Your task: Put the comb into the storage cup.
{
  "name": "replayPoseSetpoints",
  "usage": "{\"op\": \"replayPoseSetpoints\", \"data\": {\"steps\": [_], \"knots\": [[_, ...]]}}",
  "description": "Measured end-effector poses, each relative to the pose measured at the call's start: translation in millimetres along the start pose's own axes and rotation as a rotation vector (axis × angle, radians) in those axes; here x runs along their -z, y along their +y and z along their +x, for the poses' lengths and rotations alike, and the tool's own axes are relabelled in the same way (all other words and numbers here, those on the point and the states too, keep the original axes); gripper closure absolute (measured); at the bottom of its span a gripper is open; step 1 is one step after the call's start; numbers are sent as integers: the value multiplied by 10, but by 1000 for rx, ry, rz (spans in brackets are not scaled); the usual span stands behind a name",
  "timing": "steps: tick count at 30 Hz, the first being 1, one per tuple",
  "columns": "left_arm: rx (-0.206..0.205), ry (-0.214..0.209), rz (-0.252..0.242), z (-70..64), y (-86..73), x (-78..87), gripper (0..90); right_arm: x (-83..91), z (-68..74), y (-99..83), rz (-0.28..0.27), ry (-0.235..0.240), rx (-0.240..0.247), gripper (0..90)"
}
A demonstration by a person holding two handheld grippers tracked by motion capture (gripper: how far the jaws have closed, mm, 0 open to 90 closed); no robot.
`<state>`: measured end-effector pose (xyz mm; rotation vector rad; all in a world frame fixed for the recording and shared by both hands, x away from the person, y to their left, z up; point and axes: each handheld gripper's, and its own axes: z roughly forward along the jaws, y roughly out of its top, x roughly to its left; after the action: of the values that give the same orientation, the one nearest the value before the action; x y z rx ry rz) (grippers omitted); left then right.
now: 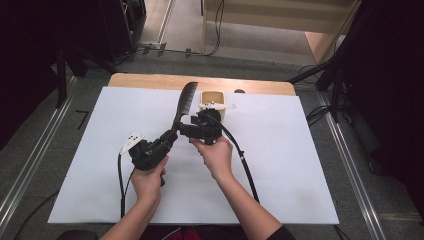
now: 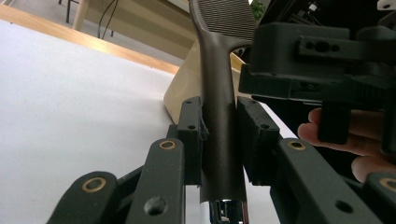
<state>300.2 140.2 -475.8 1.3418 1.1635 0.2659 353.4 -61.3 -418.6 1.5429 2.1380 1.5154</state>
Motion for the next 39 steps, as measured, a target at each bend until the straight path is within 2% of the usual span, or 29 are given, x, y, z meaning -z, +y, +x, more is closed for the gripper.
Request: {"op": "replayPoseSetpoints", "data": {"steps": [5,8,13,15,22,23,30,33,39], "knots": [[51,-21,-15,31,6,-5,733,-97,57,51,10,-15,-4,279],[66,-27,-28,47,15,-8,733,-155,100,79,13,-21,4,280],[113,-49,-35,89,29,-19,733,-226,171,109,15,-48,26,282],[119,-57,-38,99,35,-31,733,-249,197,105,2,-69,42,283],[144,-85,-56,133,45,-58,733,-325,210,159,4,-104,38,298],[160,-90,-58,140,47,-61,733,-333,213,171,1,-107,36,298],[200,-119,-88,172,55,-81,733,-397,240,218,-5,-118,22,320],[201,-132,-105,179,64,-78,733,-423,250,214,0,-130,19,339],[206,-128,-104,187,57,-88,733,-431,253,215,-21,-151,-4,415]]}}
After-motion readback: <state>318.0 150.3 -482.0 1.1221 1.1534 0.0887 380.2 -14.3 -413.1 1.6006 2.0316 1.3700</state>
